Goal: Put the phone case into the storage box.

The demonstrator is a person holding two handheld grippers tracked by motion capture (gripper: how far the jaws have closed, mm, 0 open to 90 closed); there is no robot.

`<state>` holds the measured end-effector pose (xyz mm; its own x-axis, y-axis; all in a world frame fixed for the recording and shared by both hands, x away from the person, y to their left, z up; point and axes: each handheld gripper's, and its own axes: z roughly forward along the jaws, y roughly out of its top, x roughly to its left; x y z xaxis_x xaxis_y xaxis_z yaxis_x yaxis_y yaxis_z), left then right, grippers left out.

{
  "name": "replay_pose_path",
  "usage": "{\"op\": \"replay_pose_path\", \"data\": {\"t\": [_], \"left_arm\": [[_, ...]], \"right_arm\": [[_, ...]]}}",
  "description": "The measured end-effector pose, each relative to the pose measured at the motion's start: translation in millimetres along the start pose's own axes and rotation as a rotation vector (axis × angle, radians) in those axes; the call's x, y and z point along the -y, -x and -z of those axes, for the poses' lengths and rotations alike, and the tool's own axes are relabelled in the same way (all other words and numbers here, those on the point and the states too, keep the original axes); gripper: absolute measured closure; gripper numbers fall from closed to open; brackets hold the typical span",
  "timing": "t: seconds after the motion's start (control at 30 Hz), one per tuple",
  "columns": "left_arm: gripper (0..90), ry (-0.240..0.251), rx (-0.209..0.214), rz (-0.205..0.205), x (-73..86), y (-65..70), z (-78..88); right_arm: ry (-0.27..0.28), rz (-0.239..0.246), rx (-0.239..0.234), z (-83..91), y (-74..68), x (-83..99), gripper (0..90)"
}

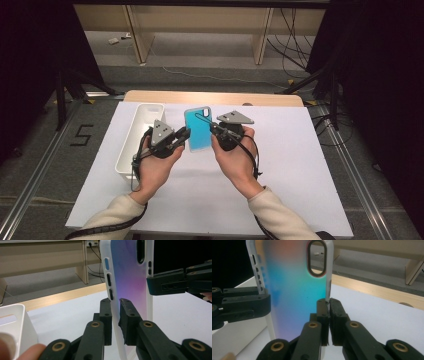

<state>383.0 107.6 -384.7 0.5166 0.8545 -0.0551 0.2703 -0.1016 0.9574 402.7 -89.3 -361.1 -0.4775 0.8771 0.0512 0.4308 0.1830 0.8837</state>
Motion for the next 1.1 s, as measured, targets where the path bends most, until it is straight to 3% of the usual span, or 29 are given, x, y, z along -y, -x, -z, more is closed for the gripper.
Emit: {"op": "replay_pose_path", "data": {"t": [0.47,0.83,1.1], "left_arm": [[84.0,0.001,-0.041,0.029,-1.0,-5.9,-0.1],[85.7,-0.004,-0.082,0.005,-2.3,-9.0,1.2],[86.0,-0.011,-0.083,0.007,-2.0,-11.0,1.2]], "right_arm": [[-0.002,0.003,-0.013,1.2,-6.5,1.0,86.0],[-0.015,-0.014,-0.049,-1.4,-10.8,4.0,84.4],[-0.017,-0.005,-0.058,-2.7,-11.3,4.7,84.1]]}}
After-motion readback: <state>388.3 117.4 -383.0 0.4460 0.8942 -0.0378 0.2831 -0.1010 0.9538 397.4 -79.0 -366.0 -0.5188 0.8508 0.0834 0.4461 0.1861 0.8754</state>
